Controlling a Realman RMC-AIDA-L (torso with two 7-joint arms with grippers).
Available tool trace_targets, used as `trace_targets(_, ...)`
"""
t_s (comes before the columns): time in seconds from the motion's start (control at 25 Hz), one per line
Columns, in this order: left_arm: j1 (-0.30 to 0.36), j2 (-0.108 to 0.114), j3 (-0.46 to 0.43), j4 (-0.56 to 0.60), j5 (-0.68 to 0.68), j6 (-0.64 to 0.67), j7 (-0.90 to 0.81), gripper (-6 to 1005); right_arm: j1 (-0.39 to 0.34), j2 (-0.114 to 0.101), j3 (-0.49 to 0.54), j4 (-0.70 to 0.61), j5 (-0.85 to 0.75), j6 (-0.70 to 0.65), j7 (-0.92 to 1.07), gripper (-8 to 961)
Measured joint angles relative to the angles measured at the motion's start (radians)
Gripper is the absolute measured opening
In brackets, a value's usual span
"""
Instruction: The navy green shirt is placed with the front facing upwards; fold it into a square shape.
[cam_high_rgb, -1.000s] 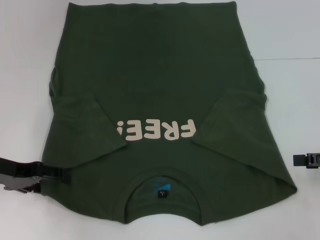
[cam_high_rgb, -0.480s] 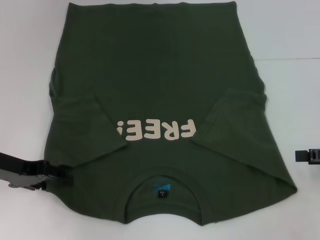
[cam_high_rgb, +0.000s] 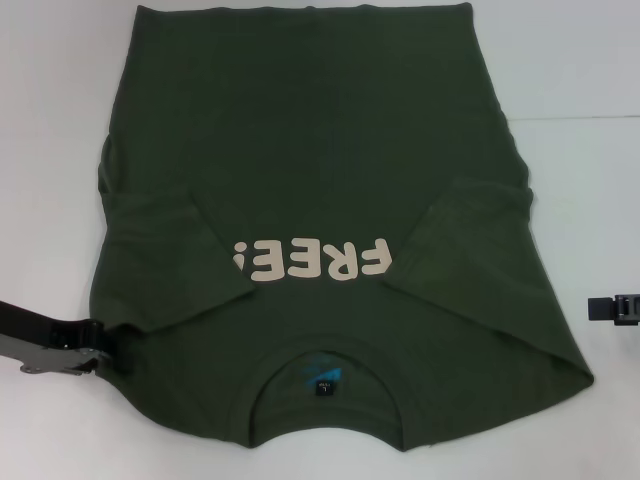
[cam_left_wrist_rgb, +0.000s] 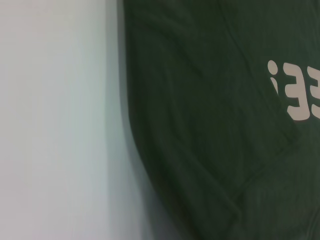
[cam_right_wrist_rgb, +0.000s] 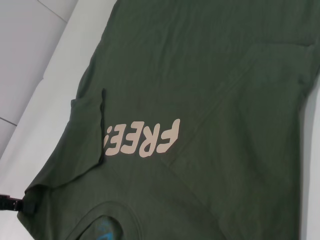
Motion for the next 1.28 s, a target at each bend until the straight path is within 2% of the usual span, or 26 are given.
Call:
trace_targets(0.12,0.0,0.002,-0.001,0.0,0.0,-0.006,-0.006,423,0.002,0.0,-0.004,0.0,0.0,0.0,0.0,852)
trace_targets(0.32,0.004,0.004,-0.004,-0.001,0.0,-0.013,-0.01,187,0.01,-0.003,-0.005,-0.007,-0.022,-0.012,0.02,852)
trace_targets(0.44,0.002,0.006,-0.004,-0.002,-0.005,-0.008,-0.008,42,0.043,-0.031,-0.001,-0.027,-0.104,-0.039,0.119,852)
trace_targets(0.6,-0.004,0.01,-0.005,-0.003,-0.007,-0.001,-0.003,42,0.092,-0.084,0.004,-0.031,-0.174,-0.096,0.296,853)
trace_targets(0.72,-0.005,0.011,-0.002,-0.003,-0.007,0.003,0.0,41,0.128,-0.107,-0.004,-0.03,-0.213,-0.148,0.376,853)
trace_targets(0.96,-0.005,0.012,-0.004,-0.003,-0.006,0.011,0.003,41,0.183,-0.1,-0.007,-0.028,-0.313,-0.17,0.422,853)
trace_targets(1.28,-0.003,0.009,-0.005,-0.003,-0.009,0.014,0.018,41,0.21,-0.047,-0.023,0.019,-0.367,-0.094,0.412,853)
